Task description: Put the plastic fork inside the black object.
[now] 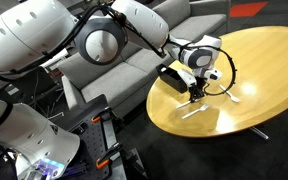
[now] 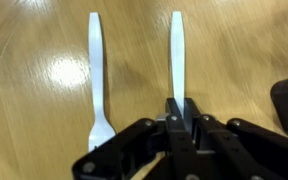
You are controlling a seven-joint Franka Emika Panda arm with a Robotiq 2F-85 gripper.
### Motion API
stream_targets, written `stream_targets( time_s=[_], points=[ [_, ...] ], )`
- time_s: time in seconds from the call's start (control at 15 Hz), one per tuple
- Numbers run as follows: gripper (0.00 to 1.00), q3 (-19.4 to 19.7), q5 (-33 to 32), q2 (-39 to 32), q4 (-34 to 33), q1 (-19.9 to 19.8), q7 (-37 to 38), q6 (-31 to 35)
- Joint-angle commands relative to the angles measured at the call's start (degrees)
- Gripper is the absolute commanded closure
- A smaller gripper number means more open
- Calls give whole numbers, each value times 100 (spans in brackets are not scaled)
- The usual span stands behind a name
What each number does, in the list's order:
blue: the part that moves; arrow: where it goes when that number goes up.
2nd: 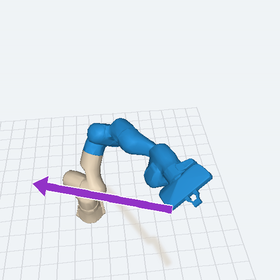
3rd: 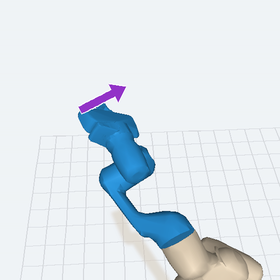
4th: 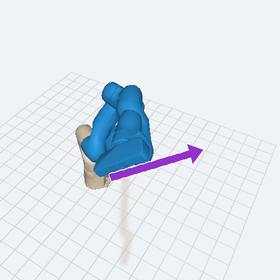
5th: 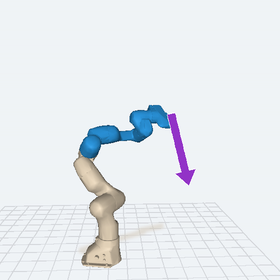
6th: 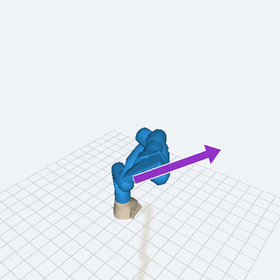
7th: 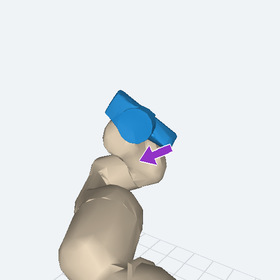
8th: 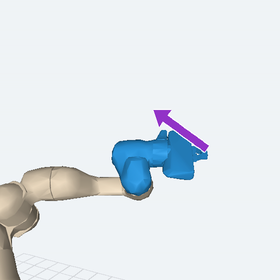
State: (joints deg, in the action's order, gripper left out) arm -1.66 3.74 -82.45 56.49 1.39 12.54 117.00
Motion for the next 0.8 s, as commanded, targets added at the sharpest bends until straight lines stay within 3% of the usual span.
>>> stream_targets(
  time_s=[0.0,0.33,0.73],
  points=[
    [97,86,-6,327,379,35,225,159],
    [97,141,-65,1342,1667,113,265,1454],
    [97,543,-325,2427,3052,591,468,2991]
  ],
)
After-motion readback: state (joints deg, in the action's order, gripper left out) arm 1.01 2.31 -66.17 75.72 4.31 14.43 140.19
